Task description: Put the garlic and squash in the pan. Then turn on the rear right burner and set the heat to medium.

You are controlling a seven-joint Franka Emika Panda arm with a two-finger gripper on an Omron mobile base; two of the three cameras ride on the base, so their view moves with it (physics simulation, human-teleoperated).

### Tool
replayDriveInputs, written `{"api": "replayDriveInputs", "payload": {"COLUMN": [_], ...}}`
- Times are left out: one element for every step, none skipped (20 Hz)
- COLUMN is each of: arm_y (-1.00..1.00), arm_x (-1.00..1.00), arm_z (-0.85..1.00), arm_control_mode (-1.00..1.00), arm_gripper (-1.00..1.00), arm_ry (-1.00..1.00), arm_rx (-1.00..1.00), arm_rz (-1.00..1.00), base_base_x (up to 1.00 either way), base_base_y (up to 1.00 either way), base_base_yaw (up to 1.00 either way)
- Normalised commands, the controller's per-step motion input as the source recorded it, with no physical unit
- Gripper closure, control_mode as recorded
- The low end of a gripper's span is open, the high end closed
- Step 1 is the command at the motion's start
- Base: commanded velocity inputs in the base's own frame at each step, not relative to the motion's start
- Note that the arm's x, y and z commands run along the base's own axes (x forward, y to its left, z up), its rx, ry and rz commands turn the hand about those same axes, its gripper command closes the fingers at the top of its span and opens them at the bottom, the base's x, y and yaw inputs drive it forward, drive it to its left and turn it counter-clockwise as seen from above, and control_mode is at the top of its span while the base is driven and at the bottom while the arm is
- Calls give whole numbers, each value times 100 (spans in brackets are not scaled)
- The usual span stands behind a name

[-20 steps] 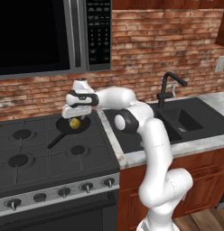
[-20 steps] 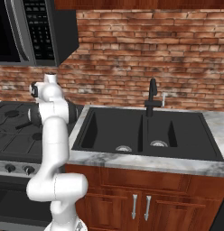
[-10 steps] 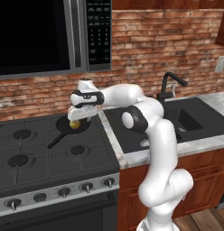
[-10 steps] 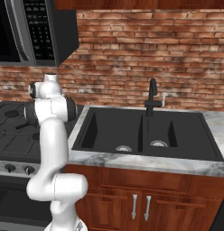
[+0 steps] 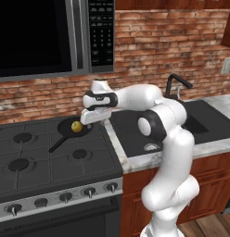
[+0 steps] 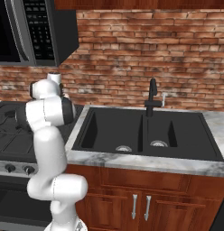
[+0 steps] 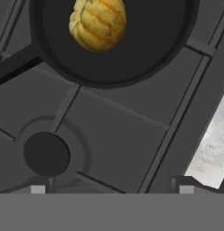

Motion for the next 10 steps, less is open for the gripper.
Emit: {"api": "replayDriveInputs", "payload": {"arm_y": [-47,-44,-49,-49,-50,-49,-50,-51,-63,-74], "arm_x": [-51,-49,-48,-56,-58,-60,-62,-62,-60,-62], "arm_z": [44,42,31,24,24,26,33,34,36,31], "arm_control_mode": [-100,-100,-100,-100,-100,-100,-100,-100,-100,-100], "arm_gripper": [-100,-100,-100,-100,-100,-100,-100,-100,-100,-100], "arm_ry": [-5,-6,-6,-7,-8,-7,-7,-5,-3,0], "arm_rx": [2,2,1,1,1,1,1,1,0,0], "arm_rz": [2,2,3,3,3,3,3,3,4,5], "base_base_x": [0,0,0,0,0,0,0,0,0,0], "base_base_y": [0,0,0,0,0,0,0,0,0,0], "base_base_yaw": [0,0,0,0,0,0,0,0,0,0]}}
